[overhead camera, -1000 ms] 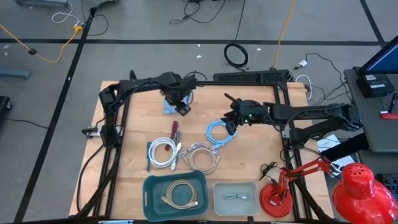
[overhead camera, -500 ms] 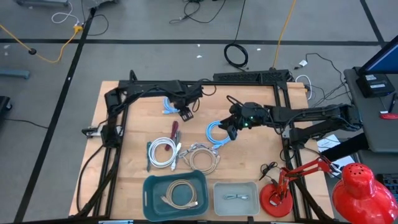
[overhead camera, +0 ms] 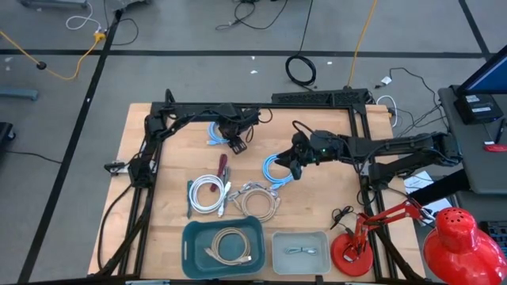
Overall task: Pick & Place USB Port
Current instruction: Put the top large blue charger cable into the dark blue bin
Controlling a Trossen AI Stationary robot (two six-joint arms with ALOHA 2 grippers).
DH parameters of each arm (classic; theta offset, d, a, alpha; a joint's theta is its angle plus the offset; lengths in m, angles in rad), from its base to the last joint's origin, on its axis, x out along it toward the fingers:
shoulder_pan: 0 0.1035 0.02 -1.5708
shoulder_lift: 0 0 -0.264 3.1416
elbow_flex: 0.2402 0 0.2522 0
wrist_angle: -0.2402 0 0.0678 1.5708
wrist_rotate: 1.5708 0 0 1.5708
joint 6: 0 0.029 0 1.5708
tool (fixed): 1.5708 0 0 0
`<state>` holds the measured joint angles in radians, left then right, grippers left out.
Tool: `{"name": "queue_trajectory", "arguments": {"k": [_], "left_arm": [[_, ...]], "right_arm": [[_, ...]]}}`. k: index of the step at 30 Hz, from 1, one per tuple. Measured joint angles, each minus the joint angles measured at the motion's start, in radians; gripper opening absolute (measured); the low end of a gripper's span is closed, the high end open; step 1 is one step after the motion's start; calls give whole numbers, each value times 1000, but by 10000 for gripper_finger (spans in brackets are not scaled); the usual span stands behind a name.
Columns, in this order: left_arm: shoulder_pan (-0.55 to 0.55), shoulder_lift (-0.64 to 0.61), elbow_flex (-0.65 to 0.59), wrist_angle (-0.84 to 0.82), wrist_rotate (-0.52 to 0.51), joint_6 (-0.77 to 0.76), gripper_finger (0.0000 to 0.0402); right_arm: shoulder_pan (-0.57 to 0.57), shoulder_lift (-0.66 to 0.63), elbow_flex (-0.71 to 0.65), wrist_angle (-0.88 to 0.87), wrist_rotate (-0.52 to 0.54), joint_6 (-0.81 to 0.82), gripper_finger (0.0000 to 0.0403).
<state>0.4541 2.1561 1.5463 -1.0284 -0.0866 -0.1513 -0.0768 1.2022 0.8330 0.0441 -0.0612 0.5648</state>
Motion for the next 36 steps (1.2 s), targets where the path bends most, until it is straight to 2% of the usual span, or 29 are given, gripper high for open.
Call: {"name": "queue_trajectory", "arguments": {"k": [4,5,8,10,14,17,21,25,29,32,36], "left_arm": [[-12,-12,2,-12,18,-17,40],[-17,-29,2,-20,9,-16,29],[-34,-78,27,-78,-44,-8,28],[-40,-156,68,-134,-46,-3,28],[-79,-329,80,-242,85,-29,28],[-180,-474,81,-317,257,-118,28],[-436,-641,54,-336,322,-312,28],[-760,-702,-10,-189,287,-613,28],[-1021,-690,-95,5,161,-790,28],[-1093,-651,-172,181,97,-874,28],[-1108,-610,-222,445,41,-930,28]], "right_arm": [[18,0,0,-2,0,18,123],[22,0,0,-3,0,23,123],[34,0,0,-3,3,25,123],[39,0,0,-3,4,25,123],[40,-3,0,9,4,25,123],[40,-12,0,31,4,26,123],[39,-31,0,47,4,25,123],[31,-50,0,52,6,-1,123],[26,-56,0,50,7,-8,123],[24,-56,0,49,5,-8,123],[24,-56,0,50,4,-8,123]]}}
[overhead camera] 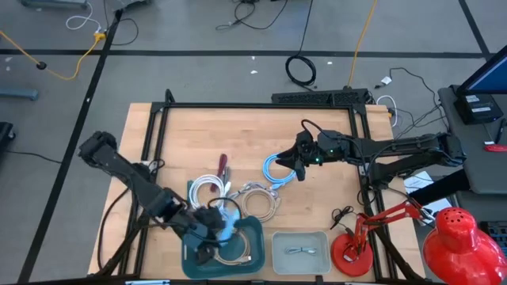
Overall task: Pick & Place USB Port
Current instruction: Put the top large blue charger cable into the dark blue bin
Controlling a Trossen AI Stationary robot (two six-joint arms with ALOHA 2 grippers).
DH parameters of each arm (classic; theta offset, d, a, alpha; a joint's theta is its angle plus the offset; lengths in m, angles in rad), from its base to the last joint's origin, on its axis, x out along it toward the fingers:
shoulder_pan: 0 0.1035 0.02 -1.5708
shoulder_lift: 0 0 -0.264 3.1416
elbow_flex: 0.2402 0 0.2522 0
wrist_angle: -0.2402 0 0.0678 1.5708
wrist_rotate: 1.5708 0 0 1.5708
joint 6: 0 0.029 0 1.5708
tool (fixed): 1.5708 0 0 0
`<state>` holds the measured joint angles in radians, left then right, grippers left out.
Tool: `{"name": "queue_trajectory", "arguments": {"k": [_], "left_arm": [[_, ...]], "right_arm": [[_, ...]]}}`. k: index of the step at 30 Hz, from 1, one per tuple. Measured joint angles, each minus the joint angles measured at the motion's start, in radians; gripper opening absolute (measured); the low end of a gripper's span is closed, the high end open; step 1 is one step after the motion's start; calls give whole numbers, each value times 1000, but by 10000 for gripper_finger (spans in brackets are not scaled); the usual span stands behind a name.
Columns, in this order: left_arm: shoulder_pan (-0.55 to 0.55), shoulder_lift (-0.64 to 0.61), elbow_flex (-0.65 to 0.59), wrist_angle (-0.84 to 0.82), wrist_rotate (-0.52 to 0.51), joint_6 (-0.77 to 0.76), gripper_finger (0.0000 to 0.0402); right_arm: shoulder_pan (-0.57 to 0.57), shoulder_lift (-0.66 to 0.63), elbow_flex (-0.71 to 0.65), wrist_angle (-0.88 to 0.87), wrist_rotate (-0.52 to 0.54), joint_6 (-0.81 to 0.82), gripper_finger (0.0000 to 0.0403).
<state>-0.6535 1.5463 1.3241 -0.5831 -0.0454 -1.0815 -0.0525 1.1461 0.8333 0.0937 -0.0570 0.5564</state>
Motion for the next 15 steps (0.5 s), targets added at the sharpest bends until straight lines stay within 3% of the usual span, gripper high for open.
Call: {"name": "queue_trajectory", "arguments": {"k": [6,15], "left_arm": [[-4,97,-10,88,2,-88,28],[-29,209,-9,35,109,-221,28]], "right_arm": [[0,0,0,0,-76,-24,123],[2,0,0,-9,-210,-58,123]]}}
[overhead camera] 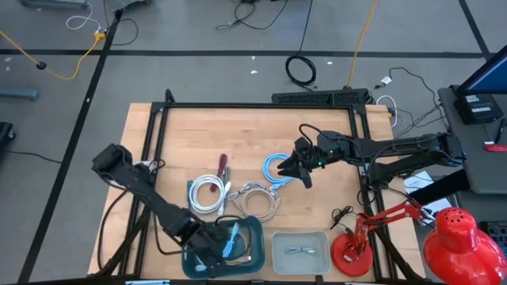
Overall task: Pick & Place USB Port
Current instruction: Put the top large blue charger cable into the dark blue bin, then put the small violet charger cable into the grey bin
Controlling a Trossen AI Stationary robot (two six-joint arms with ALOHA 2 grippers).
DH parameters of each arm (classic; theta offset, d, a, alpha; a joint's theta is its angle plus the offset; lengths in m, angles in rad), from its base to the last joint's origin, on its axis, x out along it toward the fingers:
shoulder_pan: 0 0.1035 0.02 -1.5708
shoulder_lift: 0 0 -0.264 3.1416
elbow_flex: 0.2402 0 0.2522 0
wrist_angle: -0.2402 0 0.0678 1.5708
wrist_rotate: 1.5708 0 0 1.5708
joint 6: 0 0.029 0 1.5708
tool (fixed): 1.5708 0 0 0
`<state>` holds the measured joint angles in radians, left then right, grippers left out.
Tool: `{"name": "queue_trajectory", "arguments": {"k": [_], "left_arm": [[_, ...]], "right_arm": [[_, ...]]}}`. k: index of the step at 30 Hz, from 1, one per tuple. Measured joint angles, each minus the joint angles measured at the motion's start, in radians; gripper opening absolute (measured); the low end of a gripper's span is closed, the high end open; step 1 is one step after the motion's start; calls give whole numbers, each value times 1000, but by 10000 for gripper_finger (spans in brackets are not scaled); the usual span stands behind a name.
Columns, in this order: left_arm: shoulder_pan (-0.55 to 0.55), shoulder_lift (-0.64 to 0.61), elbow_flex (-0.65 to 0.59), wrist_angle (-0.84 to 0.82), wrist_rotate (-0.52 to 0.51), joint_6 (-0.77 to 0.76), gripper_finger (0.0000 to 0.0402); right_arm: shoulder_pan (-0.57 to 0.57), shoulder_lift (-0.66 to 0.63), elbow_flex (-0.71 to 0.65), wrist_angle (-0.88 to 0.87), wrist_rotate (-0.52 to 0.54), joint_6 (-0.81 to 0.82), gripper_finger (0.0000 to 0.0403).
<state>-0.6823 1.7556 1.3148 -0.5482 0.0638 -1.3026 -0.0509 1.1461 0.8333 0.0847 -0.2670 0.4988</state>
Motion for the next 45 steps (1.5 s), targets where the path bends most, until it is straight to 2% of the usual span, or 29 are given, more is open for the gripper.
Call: {"name": "queue_trajectory", "arguments": {"k": [5,12,17,23,29,32,39,45], "left_arm": [[-8,13,0,-19,15,-65,31],[17,9,2,-11,22,-130,137],[35,-10,2,36,29,-138,175],[56,-98,3,18,-74,-135,172],[108,-225,3,23,-261,-67,148],[130,-280,3,31,-360,-26,139],[148,-330,3,28,-517,18,131],[167,-313,3,-61,-490,-36,131]], "right_arm": [[0,-8,0,10,-24,11,123],[1,-8,2,0,-105,-22,123],[0,-14,2,-24,-158,-45,123],[0,-24,2,-121,-147,-113,123],[0,26,1,-298,56,-312,123],[0,96,1,-301,114,-400,126],[3,286,11,-376,53,-465,146],[39,338,21,-336,-1,-433,160]]}}
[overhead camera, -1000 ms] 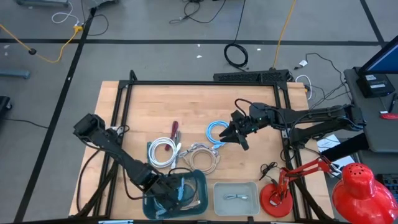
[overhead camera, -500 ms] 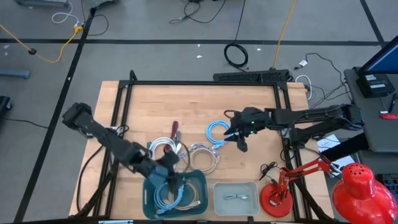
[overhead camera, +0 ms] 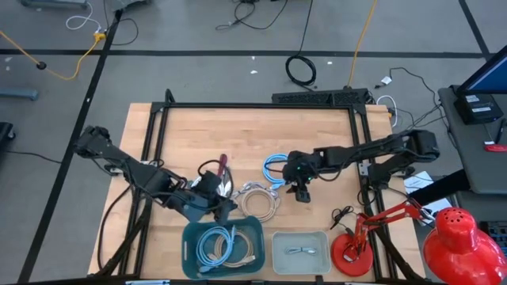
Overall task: Pick & Place USB Port
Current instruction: Put the small violet charger cable into the grey bin
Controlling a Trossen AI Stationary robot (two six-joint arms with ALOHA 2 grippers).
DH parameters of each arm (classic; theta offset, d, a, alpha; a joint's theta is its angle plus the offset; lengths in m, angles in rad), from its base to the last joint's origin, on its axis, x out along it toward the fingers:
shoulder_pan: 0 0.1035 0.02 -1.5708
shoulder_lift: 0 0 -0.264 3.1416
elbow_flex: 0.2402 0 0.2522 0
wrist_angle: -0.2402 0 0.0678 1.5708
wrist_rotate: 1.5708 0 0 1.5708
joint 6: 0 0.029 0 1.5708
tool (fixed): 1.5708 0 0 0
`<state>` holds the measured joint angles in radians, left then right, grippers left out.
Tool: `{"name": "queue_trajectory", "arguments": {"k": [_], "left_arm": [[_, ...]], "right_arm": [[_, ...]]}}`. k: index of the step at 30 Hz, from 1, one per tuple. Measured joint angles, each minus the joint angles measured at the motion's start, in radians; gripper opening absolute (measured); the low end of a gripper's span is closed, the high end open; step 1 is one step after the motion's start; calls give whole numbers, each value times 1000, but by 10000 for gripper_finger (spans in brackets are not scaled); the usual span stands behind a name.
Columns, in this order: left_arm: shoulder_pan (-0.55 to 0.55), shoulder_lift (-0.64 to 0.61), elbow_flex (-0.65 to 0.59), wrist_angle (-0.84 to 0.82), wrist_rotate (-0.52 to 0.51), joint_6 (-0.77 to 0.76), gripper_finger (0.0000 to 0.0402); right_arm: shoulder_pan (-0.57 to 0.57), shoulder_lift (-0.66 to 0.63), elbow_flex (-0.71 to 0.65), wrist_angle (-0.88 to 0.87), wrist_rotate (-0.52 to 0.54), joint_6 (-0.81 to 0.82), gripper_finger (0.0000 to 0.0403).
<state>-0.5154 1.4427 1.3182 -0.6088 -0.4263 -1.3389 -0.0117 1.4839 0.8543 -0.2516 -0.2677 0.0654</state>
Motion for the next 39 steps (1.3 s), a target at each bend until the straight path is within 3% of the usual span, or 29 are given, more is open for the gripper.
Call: {"name": "queue_trajectory", "arguments": {"k": [9,16,25,32,39], "left_arm": [[2,11,0,-3,-16,-8,131],[12,11,0,-56,-18,-56,131],[31,-2,0,-278,37,-183,131],[36,-41,-1,-423,75,-170,131],[22,-72,-1,-456,72,-55,131]], "right_arm": [[56,0,106,-6,12,1,160],[90,21,226,-1,87,-24,154],[80,142,299,-21,80,-10,138],[58,270,325,-47,28,31,134],[58,282,332,-131,29,53,130]]}}
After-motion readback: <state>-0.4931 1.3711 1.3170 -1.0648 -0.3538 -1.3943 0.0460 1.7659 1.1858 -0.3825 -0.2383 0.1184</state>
